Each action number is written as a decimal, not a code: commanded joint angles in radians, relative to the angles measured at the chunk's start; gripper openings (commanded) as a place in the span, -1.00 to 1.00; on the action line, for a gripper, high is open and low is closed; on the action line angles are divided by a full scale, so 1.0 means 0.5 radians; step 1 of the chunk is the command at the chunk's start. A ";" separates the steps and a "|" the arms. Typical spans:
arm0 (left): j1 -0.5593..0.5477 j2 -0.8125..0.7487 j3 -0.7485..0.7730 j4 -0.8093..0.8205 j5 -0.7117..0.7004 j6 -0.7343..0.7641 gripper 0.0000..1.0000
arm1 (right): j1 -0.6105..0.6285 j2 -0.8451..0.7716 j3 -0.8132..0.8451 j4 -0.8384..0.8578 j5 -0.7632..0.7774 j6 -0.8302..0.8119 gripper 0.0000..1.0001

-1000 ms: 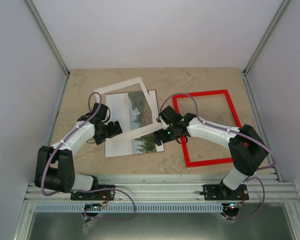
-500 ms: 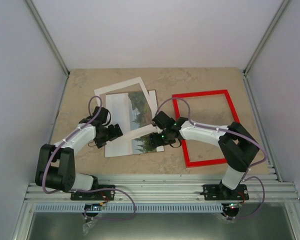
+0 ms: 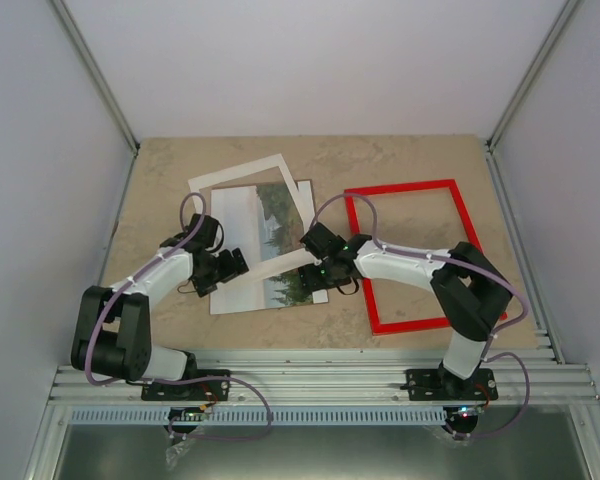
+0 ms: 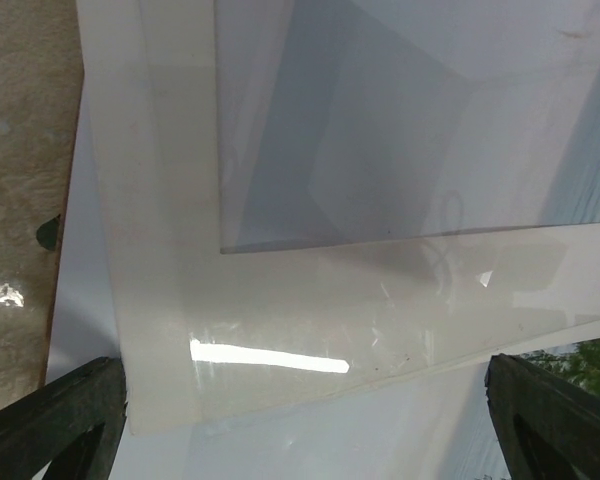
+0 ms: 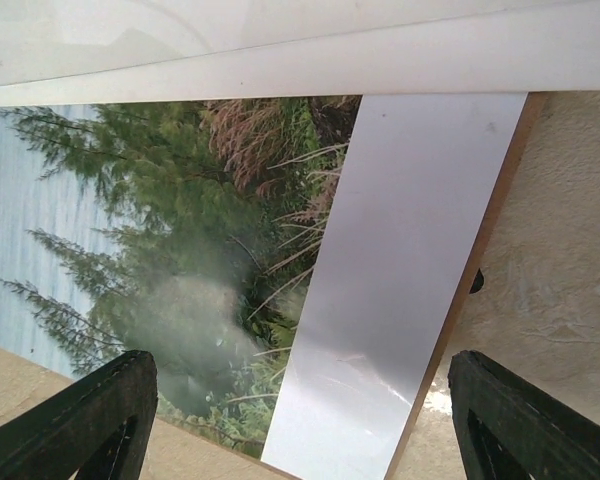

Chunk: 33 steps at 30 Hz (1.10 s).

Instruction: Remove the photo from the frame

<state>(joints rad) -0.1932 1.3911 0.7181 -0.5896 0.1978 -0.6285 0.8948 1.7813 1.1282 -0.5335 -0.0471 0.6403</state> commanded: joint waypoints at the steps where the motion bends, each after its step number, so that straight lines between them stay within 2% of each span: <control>1: -0.016 0.012 -0.024 0.037 0.030 -0.017 0.99 | 0.012 0.051 0.033 -0.007 0.035 0.025 0.61; 22: -0.022 0.030 -0.031 0.044 0.020 -0.017 0.99 | 0.021 0.070 0.026 0.074 -0.072 0.012 0.61; 33: -0.035 0.028 -0.026 0.047 0.026 -0.024 0.99 | 0.022 0.093 0.020 0.111 -0.130 0.015 0.48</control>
<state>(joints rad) -0.2012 1.3979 0.7139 -0.5781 0.2005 -0.6285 0.9001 1.8111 1.1282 -0.4961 -0.0910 0.6418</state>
